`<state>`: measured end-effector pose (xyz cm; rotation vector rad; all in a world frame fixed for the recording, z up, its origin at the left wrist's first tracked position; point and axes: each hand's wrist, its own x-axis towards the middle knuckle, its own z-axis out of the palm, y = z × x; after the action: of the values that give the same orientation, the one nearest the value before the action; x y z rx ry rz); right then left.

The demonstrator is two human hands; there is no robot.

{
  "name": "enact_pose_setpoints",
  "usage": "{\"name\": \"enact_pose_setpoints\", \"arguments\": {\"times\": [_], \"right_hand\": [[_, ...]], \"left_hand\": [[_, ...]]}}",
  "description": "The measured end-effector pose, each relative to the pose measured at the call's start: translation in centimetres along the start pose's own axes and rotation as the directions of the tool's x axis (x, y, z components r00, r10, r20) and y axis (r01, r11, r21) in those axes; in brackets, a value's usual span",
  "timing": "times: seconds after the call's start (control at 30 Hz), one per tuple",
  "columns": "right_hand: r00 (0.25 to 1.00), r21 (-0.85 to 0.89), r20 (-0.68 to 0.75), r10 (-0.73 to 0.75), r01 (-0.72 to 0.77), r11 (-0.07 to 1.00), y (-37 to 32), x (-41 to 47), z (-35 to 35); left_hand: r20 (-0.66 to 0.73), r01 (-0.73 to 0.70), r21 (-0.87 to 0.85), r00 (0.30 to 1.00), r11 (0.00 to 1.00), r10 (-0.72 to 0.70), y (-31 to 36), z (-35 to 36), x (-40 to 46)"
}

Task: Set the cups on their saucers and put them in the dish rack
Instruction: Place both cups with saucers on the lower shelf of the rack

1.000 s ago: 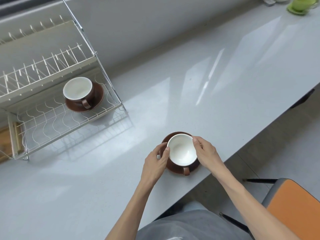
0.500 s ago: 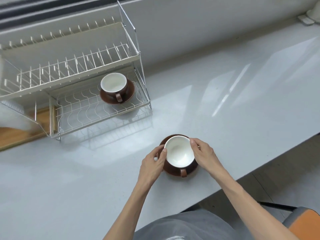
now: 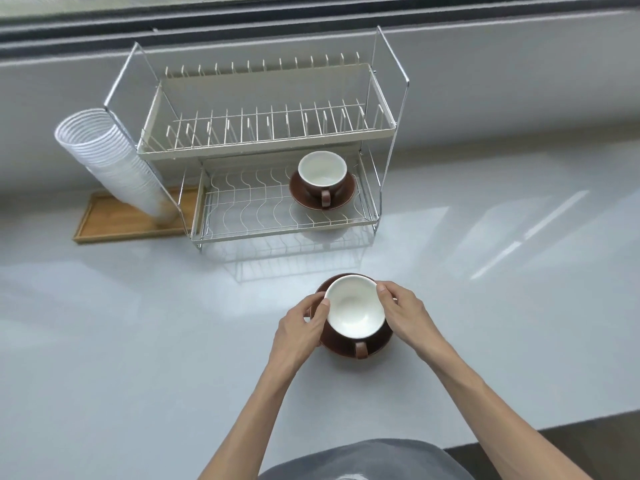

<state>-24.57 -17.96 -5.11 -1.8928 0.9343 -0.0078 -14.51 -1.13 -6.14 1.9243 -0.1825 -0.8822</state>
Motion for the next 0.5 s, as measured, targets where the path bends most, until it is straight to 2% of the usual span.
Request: {"name": "enact_pose_setpoints", "arguments": {"times": [0.17,0.5], "right_hand": [[0.998,-0.024,0.04,-0.038,0.039,0.999,-2.2,1.4,1.7],[0.993,-0.035,0.101,-0.063,0.066,0.997,-5.4,4.0,3.8]], "left_hand": [[-0.066,0.028,-0.015,0.997,0.999,-0.029,-0.2,-2.2,0.6],[-0.1,0.049,-0.04,0.994,0.998,-0.053,0.3,-6.3,2.4]]}}
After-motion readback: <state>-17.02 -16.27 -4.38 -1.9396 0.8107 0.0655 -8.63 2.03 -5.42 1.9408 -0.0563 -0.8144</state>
